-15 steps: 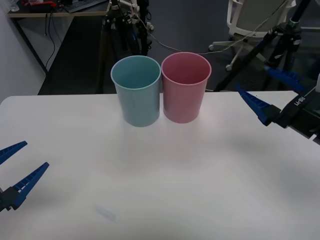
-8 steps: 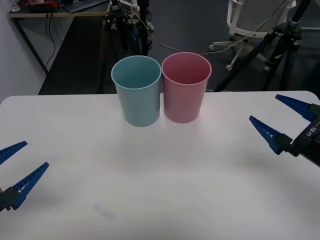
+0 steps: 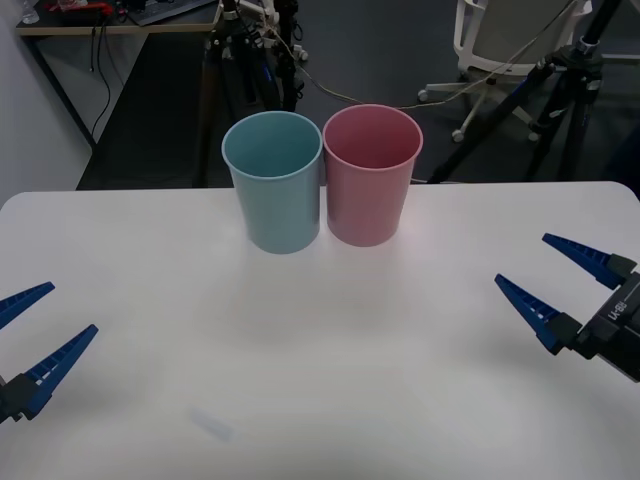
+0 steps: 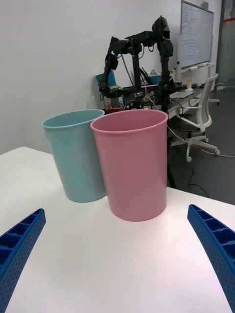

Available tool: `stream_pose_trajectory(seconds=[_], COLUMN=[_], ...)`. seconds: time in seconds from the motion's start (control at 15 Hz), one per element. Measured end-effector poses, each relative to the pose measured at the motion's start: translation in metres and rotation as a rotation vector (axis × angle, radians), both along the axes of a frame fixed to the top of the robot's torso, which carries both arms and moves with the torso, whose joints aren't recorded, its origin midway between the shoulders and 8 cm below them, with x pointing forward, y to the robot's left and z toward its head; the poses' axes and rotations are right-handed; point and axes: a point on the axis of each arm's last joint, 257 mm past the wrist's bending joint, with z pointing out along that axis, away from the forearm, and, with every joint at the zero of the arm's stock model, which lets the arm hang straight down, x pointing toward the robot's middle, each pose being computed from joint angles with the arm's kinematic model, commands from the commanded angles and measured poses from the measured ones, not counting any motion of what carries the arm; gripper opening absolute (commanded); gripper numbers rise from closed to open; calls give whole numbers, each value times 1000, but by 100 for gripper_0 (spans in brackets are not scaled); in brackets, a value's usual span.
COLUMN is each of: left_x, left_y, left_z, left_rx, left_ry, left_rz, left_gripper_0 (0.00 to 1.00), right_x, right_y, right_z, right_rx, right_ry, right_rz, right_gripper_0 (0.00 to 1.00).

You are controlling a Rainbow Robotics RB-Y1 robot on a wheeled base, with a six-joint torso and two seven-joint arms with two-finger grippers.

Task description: Grasp the object on the table and drop it into the matching bin: aluminum can to the light blue bin, PET bottle to the pink bin.

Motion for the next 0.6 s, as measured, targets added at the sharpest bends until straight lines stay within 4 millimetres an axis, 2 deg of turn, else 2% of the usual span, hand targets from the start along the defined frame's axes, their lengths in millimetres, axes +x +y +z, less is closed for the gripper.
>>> stream_pose_trajectory(seconds=[0.27,0.6], left_x=[0,0], left_y=[0,0], left_z=[0,0], left_rx=[0,0], left_ry=[0,0], left_rz=[0,0], left_gripper_0=[100,100], right_x=[-5,-8], right_y=[9,12], right_z=[-11,-11], right_rx=[-20,-19], right_ry=[-2,-2], right_rz=[13,30], right_gripper_0=[100,100])
